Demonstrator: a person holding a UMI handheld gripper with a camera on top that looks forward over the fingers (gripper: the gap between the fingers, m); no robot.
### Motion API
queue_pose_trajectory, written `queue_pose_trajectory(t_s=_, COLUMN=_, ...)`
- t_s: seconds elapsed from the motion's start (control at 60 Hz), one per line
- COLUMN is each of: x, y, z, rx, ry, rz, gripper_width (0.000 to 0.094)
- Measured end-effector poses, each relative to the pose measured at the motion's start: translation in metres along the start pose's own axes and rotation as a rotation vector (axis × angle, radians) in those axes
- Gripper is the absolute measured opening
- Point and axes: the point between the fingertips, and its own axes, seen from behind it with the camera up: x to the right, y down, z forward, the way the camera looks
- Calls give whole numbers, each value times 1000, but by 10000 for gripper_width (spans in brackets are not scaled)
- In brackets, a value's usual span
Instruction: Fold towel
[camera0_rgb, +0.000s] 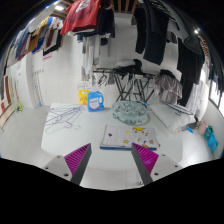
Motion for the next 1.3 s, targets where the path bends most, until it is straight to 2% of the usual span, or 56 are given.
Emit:
queue_pose_trajectory(t_s=0.267, x=-29, y=13, z=82, rx=5, ry=34, rz=22, gripper_width=855)
queue_pose_trajectory(t_s=0.6, x=-33, y=27, z=230, rx=-22, ry=63, rz=55, gripper_width=850)
queue_pose_trajectory(t_s=0.8, x=-33, y=52, z=315, rx=-96, ry=69, rz=44, gripper_width=847)
queue_pose_trajectory(t_s=0.933, x=-40, y=72, z=344, rx=-154, ry=47, rz=49, gripper_width=801)
queue_pose_trajectory(t_s=1.033, x=-42, y=69, z=346, rx=-120, ry=43, rz=29, gripper_width=756)
queue_pose_trajectory(t_s=1.1, x=-44, y=69, z=346, rx=-106, ry=33, rz=30, gripper_width=680)
queue_pose_trajectory(t_s=1.15, x=-46, y=70, z=345, rx=-119, ry=21, rz=22, gripper_width=545)
queue_pose_trajectory(t_s=1.183, x=-49, y=71, z=347, rx=-131, ry=22, rz=-1, gripper_width=361)
queue_pose_trajectory(t_s=1.217, x=-40, y=68, z=349, rx=-140, ry=58, rz=-32, gripper_width=58)
queue_pose_trajectory(t_s=1.233, x=-36, y=67, z=348, rx=-140, ry=81, rz=-44, gripper_width=30)
queue_pose_trajectory(t_s=1.3, x=-40, y=69, z=348, rx=-150, ry=52, rz=-33, gripper_width=23)
